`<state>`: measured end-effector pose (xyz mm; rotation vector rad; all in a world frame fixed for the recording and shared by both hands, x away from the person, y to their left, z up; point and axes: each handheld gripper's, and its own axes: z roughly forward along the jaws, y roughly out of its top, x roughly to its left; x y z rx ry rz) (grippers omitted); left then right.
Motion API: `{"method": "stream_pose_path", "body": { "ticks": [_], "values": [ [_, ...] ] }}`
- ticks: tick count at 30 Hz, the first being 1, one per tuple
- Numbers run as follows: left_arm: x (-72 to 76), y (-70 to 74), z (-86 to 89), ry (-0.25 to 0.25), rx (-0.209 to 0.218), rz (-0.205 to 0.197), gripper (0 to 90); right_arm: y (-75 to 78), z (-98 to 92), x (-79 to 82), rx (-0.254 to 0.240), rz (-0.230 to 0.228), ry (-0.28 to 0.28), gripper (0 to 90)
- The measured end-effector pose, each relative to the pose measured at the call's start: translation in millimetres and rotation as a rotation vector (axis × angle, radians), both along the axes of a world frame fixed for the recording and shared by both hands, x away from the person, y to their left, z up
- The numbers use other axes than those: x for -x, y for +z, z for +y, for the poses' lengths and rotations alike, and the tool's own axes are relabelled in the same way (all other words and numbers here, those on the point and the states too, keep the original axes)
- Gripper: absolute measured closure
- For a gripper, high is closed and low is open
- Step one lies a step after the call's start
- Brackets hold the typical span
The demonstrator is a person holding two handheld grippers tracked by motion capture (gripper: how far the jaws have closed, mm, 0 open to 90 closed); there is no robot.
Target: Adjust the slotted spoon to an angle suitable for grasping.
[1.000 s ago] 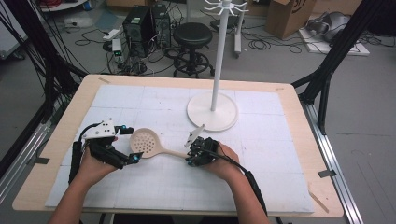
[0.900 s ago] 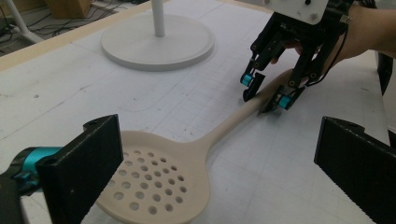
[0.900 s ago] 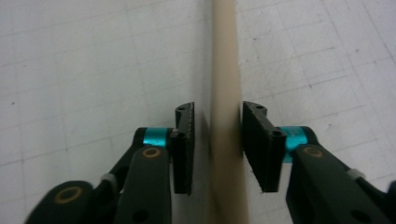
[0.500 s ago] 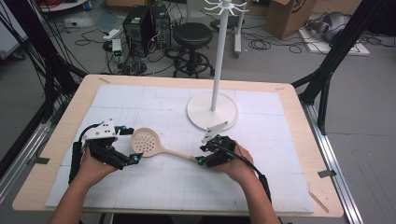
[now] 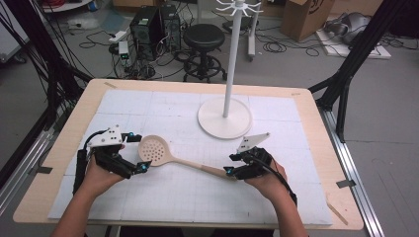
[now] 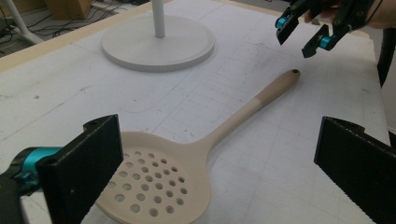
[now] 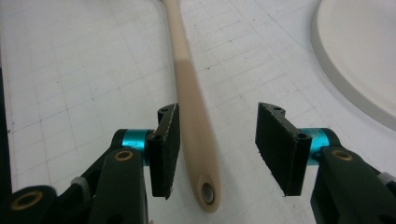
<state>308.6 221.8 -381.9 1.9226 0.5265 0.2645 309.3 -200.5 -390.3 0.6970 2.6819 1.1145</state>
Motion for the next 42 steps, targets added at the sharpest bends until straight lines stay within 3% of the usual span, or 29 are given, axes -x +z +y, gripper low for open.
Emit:
{"method": "stream_pose_path", "body": {
  "ticks": [4, 13, 20, 25, 29, 42],
  "values": [
    [0.0, 0.6, 1.0, -0.001, 0.001, -0.003, 1.7, -1.3, -8.3, 1.2, -0.008, -0.001, -0.017, 49.2],
    [0.8, 0.3, -0.7, -0.008, 0.001, -0.001, 1.7, 10.1, -30.8, 9.0, -0.094, -0.045, -0.061, 43.6],
    [2.2, 4.0, -3.7, -0.023, 0.012, -0.011, 1.7, 10.6, -59.4, 18.5, -0.138, -0.086, -0.139, 31.8],
    [2.4, 6.6, -7.3, -0.039, 0.012, -0.015, 1.7, 10.2, -81.7, 18.9, -0.236, -0.103, -0.175, 27.9],
    [1.6, 7.5, -7.7, -0.042, 0.026, -0.014, 1.7, 7.5, -89.9, 19.5, -0.296, -0.148, -0.223, 20.0],
    [0.1, 7.0, -7.6, -0.042, 0.020, -0.011, 1.7, 12.1, -101.8, 21.7, -0.342, -0.177, -0.267, 16.1]
  ]
}}
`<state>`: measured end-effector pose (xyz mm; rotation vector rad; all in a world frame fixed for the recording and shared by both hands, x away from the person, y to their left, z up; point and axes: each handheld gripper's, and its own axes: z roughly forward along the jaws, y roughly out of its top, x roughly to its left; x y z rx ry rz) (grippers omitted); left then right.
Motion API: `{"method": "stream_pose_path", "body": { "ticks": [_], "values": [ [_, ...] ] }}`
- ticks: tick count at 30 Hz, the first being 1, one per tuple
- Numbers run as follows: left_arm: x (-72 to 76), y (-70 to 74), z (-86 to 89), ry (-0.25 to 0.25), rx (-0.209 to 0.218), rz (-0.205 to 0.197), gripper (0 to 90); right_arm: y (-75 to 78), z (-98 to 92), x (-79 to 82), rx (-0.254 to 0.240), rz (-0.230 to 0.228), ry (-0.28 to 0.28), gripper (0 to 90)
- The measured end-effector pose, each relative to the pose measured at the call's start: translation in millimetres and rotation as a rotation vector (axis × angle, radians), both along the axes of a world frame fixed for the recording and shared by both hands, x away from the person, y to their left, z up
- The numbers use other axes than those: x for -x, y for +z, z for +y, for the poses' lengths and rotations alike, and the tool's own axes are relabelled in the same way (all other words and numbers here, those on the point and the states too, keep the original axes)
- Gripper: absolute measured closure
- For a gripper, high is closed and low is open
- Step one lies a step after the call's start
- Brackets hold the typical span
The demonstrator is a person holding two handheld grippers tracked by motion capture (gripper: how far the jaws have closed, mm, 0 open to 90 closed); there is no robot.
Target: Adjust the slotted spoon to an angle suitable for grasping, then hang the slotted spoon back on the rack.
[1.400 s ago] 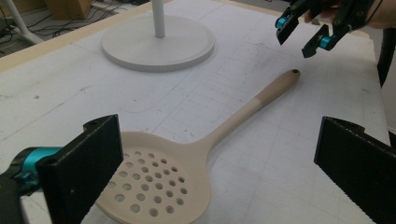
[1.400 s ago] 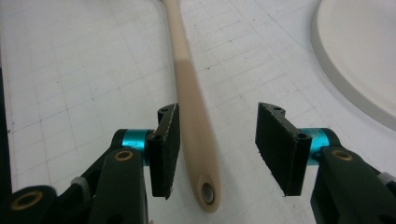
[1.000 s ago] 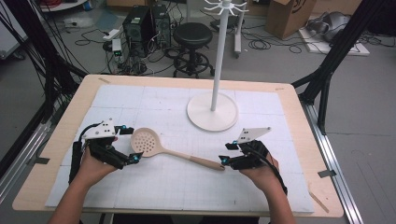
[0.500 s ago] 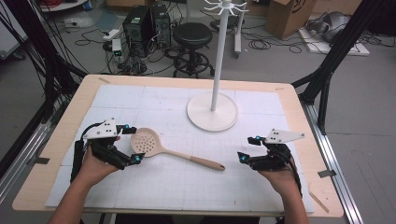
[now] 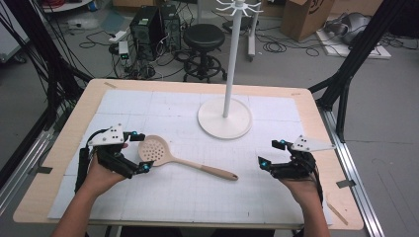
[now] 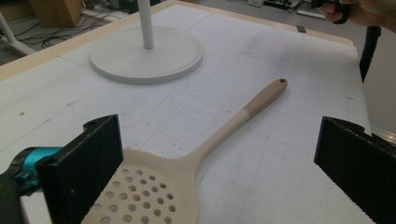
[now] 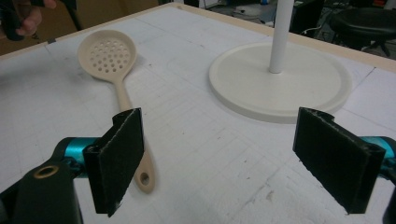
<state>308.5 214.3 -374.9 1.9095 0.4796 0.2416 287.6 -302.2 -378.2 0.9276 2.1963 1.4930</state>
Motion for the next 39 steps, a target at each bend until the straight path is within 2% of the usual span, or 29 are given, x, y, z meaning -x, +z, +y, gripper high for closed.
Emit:
{"method": "stream_pose_path", "body": {
  "ticks": [13, 17, 20, 25, 29, 33, 39],
  "values": [
    [0.1, 1.9, -2.8, -0.006, -0.002, -0.005, 1.7, 1.3, -1.6, 0.6, -0.001, 0.002, -0.005, 15.9],
    [0.6, 5.7, -10.1, -0.021, -0.020, -0.014, 1.7, 1.7, -2.4, -0.1, 0.006, -0.002, -0.005, 15.9],
    [-0.8, 8.7, -19.7, -0.036, -0.012, -0.014, 1.7, 2.2, -1.1, -0.5, 0.015, -0.001, -0.004, 16.0],
    [-8.3, 8.4, -44.2, -0.070, -0.070, 0.006, 1.8, 0.9, -2.9, -1.7, 0.013, 0.004, -0.007, 16.0],
    [-12.0, 6.2, -63.5, -0.130, -0.094, 0.023, 12.4, 1.0, -2.5, -3.5, 0.016, 0.005, -0.013, 16.0],
    [-16.2, 5.5, -78.1, -0.145, -0.133, 0.029, 19.1, 1.7, -0.4, -2.8, 0.023, 0.003, -0.010, 16.0],
    [-24.3, 6.9, -101.4, -0.144, -0.214, 0.025, 23.0, 2.4, -3.7, -2.0, 0.017, -0.004, -0.019, 16.0]
  ]
}}
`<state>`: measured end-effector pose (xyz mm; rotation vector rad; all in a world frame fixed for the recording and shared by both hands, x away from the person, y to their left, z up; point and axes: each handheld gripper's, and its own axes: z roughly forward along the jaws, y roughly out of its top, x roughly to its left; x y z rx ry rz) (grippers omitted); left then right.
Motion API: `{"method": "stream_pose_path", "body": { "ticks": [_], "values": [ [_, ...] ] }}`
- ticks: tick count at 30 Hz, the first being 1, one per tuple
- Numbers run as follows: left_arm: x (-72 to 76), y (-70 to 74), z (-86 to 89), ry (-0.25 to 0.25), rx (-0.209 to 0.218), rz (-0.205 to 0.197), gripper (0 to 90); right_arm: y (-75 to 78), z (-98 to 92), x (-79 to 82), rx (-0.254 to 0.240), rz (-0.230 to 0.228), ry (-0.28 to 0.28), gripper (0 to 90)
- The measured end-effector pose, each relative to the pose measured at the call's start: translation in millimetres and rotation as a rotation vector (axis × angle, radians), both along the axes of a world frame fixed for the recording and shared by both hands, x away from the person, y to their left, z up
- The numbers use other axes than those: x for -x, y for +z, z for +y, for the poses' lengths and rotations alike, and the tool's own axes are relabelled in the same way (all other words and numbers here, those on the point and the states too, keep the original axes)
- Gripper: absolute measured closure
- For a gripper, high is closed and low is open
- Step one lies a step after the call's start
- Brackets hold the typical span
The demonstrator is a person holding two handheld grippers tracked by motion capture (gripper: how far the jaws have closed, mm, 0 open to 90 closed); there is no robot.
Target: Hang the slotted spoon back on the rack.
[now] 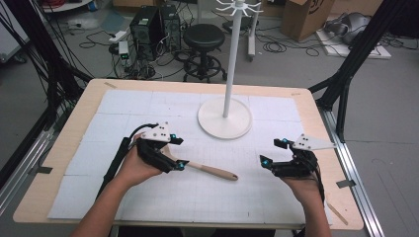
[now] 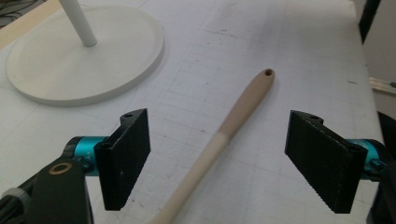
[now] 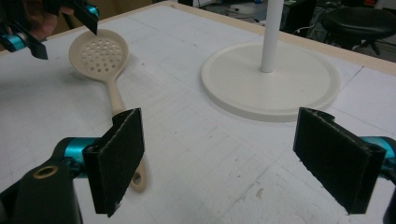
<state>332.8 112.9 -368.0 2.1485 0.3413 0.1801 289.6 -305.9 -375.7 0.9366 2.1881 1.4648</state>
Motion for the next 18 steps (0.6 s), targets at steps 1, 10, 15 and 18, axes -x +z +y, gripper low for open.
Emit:
{"method": "stream_pose_path", "body": {
  "ticks": [1, 10, 15, 18],
  "values": [
    [-1.8, -0.5, -3.9, -0.004, -0.016, 0.012, 23.9, 0.0, -0.5, 0.2, -0.003, 0.003, -0.001, 16.1],
    [-11.3, -13.6, -35.8, -0.066, -0.161, 0.049, 29.9, 0.4, -1.7, 1.3, -0.007, 0.006, -0.007, 16.1],
    [-15.3, -23.5, -47.1, -0.091, -0.236, 0.074, 30.5, 1.1, -1.6, 1.7, -0.004, 0.006, -0.007, 16.1],
    [-18.1, -27.6, -52.3, -0.098, -0.266, 0.084, 31.4, 1.2, -3.4, 1.6, -0.008, 0.002, -0.012, 16.1]
  ]
}}
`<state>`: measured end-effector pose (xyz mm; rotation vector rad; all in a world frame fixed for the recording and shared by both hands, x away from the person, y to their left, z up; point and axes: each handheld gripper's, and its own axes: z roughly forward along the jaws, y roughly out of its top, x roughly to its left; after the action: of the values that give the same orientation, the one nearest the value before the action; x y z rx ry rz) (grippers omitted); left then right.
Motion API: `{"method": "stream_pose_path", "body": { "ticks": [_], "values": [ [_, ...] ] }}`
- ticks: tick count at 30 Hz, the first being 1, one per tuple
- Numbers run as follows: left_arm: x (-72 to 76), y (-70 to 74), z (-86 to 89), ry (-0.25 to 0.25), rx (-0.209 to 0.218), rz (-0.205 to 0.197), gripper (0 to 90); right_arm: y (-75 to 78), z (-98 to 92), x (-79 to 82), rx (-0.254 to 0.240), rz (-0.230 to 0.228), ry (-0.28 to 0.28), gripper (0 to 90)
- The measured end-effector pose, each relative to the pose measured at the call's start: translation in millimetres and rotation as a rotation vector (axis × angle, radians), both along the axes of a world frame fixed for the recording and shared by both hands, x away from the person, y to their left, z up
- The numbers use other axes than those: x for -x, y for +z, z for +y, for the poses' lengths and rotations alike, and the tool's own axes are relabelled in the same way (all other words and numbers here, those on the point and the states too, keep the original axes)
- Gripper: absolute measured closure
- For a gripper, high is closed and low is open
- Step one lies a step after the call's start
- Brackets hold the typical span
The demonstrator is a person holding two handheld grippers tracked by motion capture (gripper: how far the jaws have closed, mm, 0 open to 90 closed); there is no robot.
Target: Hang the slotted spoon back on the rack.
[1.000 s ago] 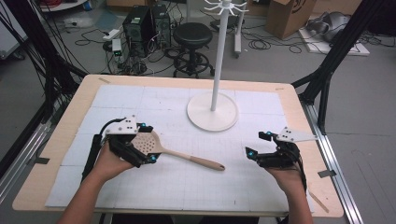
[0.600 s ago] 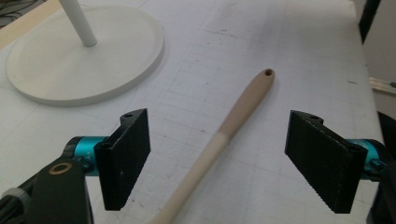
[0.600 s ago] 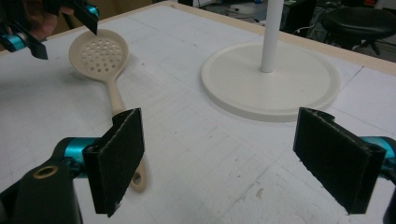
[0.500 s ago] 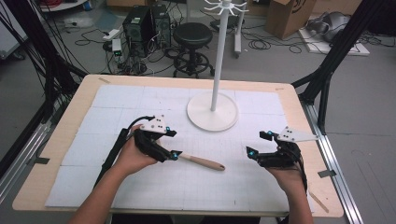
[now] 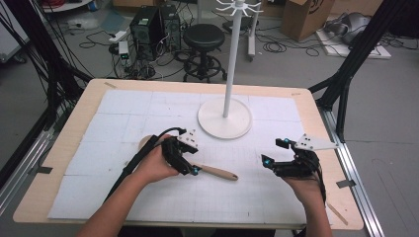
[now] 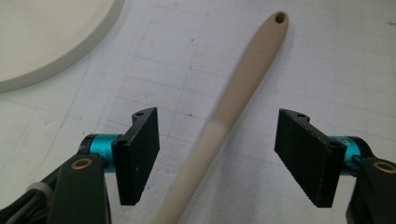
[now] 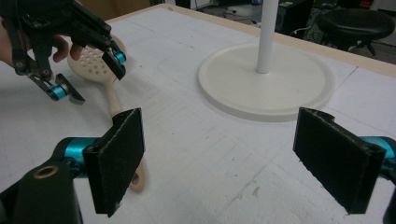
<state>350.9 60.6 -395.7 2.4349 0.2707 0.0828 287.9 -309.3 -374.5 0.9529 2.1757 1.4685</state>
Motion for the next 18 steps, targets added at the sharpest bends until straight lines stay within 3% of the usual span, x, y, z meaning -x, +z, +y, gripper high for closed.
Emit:
{"method": "stream_pose_path", "body": {
  "ticks": [4, 9, 13, 18],
  "values": [
    [-2.4, -3.7, -6.1, -0.021, -0.032, 0.014, 32.9, 0.0, -1.3, 0.5, 0.000, -0.002, -0.003, 16.1],
    [-3.9, -8.1, -18.0, -0.043, -0.131, 0.006, 35.2, 1.3, -1.3, 1.0, -0.004, -0.003, -0.001, 16.1],
    [-5.7, -11.8, -24.5, -0.052, -0.156, 0.010, 36.4, 0.6, 0.1, 0.6, 0.004, -0.005, 0.002, 16.1],
    [-7.1, -19.3, -26.9, -0.049, -0.223, -0.005, 40.1, -0.6, 1.6, 0.4, 0.011, 0.000, 0.004, 16.1]
  ]
}}
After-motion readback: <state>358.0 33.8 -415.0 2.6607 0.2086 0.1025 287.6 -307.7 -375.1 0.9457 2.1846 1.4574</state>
